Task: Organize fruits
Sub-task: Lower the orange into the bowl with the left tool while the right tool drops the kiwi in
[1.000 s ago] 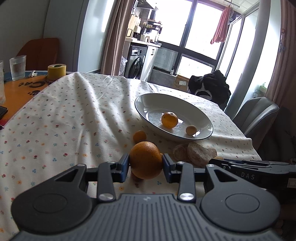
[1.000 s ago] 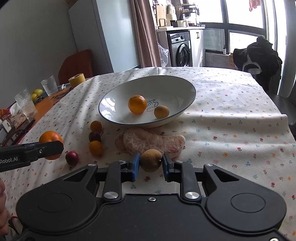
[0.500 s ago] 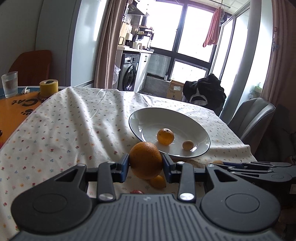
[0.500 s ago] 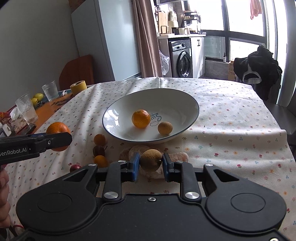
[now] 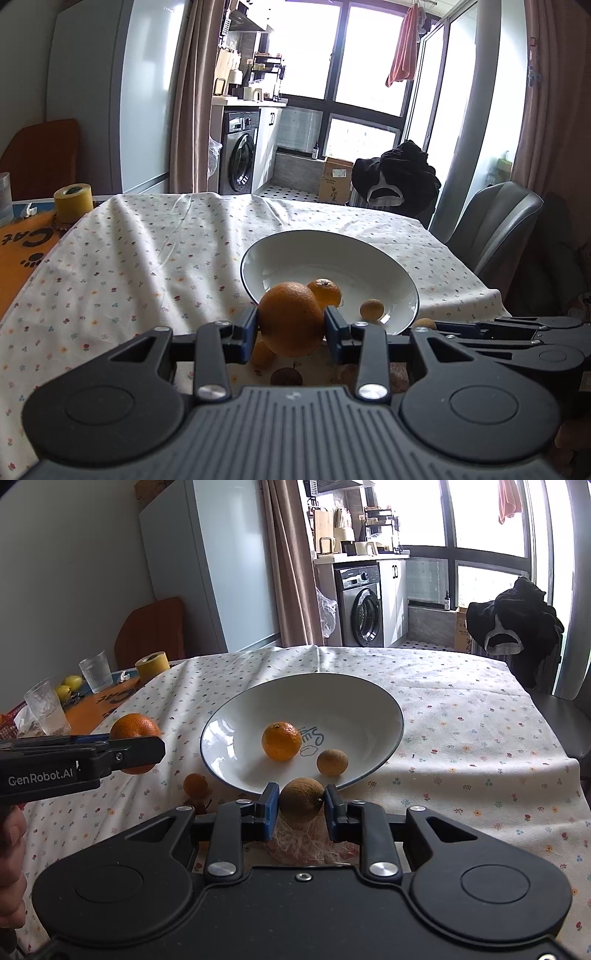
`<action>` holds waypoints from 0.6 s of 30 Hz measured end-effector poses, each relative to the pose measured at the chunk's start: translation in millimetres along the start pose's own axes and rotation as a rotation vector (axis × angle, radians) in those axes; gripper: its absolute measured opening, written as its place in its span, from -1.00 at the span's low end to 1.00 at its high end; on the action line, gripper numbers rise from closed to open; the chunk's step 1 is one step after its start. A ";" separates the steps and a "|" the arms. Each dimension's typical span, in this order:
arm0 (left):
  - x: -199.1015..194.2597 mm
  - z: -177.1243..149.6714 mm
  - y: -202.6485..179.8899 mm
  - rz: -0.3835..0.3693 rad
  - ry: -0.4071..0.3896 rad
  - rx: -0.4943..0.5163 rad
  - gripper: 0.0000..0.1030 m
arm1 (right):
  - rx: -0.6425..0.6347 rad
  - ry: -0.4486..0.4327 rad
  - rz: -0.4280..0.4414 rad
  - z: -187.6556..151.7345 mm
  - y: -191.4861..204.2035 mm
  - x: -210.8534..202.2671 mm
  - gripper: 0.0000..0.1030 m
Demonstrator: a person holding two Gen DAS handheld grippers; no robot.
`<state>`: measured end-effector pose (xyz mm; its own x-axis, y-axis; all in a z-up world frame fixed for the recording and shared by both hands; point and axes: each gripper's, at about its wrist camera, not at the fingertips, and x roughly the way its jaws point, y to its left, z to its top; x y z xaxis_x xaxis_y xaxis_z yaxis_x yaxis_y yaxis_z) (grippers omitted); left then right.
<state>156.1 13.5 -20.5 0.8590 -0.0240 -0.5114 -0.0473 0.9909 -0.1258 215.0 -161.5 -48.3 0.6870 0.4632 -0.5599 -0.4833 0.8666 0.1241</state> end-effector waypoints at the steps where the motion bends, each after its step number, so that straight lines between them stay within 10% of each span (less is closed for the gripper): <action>1: 2.3 1.4 -0.7 -0.002 0.000 0.007 -0.29 | -0.002 -0.003 -0.003 0.9 0.2 1.1 -0.52; 18: 55.7 10.6 -4.6 -0.047 0.076 0.053 -0.29 | 0.030 -0.012 -0.021 9.5 -4.5 28.5 -0.52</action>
<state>209.6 9.0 -39.4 0.8185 -0.0788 -0.5690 0.0210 0.9940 -0.1073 241.9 -150.4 -57.0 0.7031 0.4471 -0.5529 -0.4525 0.8812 0.1372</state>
